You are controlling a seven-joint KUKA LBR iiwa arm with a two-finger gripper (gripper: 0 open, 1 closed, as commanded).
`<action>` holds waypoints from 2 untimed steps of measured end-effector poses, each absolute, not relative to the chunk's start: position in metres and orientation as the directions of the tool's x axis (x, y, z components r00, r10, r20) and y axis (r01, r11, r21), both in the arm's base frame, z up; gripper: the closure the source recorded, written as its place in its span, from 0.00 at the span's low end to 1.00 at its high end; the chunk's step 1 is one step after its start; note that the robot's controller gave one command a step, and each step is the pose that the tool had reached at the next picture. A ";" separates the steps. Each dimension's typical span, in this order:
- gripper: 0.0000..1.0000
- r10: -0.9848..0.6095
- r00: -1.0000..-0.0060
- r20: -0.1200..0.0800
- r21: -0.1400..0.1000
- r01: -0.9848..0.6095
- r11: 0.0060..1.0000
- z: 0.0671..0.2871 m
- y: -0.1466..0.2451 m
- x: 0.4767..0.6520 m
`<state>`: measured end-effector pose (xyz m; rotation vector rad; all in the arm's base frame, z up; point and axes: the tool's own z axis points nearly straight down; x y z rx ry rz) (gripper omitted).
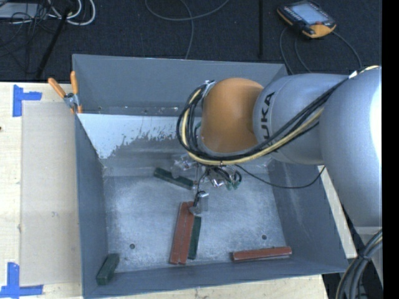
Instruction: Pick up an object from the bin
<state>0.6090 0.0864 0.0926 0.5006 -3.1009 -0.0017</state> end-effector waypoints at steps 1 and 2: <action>1.00 -0.124 -0.992 -0.005 -0.001 -0.124 0.992 0.073 0.109 0.599; 0.00 -0.126 -0.992 -0.004 0.000 -0.126 0.992 0.071 0.110 0.598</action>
Offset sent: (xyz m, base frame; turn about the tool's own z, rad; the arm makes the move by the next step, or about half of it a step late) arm 0.0000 0.0000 0.0000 0.0000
